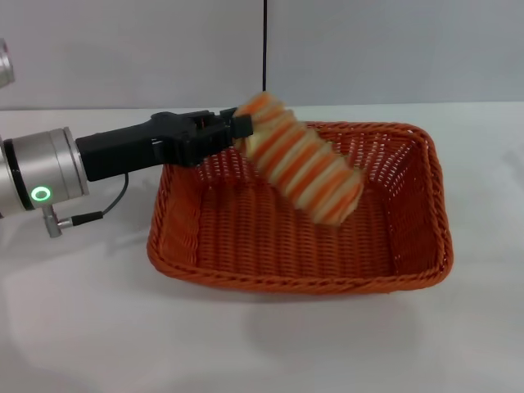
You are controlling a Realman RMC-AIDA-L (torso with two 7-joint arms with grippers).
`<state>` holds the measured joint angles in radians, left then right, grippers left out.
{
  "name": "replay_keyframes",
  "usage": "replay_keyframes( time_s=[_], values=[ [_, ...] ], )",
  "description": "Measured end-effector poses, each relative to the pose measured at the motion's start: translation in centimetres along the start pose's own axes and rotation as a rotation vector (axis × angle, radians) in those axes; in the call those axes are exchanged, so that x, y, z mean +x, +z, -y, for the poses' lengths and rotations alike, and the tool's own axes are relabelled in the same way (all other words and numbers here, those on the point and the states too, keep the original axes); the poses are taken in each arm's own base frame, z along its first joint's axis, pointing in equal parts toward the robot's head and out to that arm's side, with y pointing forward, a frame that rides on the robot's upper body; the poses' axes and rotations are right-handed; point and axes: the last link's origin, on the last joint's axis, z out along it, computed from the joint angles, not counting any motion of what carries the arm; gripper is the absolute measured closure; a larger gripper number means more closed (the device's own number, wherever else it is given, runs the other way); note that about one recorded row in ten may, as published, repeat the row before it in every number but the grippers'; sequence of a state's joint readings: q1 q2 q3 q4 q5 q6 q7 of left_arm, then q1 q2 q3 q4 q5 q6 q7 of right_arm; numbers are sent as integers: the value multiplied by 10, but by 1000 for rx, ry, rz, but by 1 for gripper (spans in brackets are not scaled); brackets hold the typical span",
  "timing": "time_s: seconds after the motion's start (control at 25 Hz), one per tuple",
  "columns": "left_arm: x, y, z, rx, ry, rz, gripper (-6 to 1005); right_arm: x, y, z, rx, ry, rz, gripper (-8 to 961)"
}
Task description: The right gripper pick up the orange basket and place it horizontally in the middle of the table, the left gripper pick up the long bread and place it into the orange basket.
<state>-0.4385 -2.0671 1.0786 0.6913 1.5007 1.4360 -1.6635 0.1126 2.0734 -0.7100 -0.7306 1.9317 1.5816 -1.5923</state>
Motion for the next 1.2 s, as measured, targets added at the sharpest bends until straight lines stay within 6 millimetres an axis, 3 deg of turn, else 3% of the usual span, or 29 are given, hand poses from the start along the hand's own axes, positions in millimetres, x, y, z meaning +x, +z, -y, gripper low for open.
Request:
replay_keyframes(
  time_s=[0.04,0.28,0.48,0.6,0.64,0.68,0.72,0.76,0.8,0.84,0.88,0.92,0.96,1.04,1.2],
  values=[
    [0,-1,2,11,6,1,888,0,1,0,-2,-1,-5,347],
    [-5,-8,6,47,47,1,636,-7,-1,3,4,-31,-25,347],
    [-7,-31,9,89,35,-37,406,-17,-12,7,41,-56,10,347],
    [-1,-63,12,142,40,-133,249,-25,-19,6,45,-75,50,347],
    [2,-95,12,197,62,-224,197,-29,-22,5,40,-87,69,347],
    [2,-95,12,197,62,-224,195,-29,-22,5,40,-87,69,347],
    [2,-109,11,227,88,-259,193,-31,-24,4,41,-102,74,347],
    [-1,-144,11,318,152,-318,191,-33,-29,5,57,-146,68,347],
    [-1,-144,11,318,152,-318,189,-33,-29,5,57,-146,68,347],
    [-4,-170,12,401,182,-356,187,-35,-40,6,89,-187,69,347],
    [-4,-170,12,401,182,-356,184,-35,-40,6,89,-187,69,347],
    [-10,-198,10,490,197,-397,182,-36,-46,7,113,-204,79,347],
    [-10,-198,10,490,197,-397,180,-37,-54,7,135,-231,92,347],
    [-23,-225,5,596,237,-423,176,-36,-72,8,193,-338,131,347],
    [-39,-240,0,682,274,-452,173,-25,-88,9,256,-458,171,347]
  ],
)
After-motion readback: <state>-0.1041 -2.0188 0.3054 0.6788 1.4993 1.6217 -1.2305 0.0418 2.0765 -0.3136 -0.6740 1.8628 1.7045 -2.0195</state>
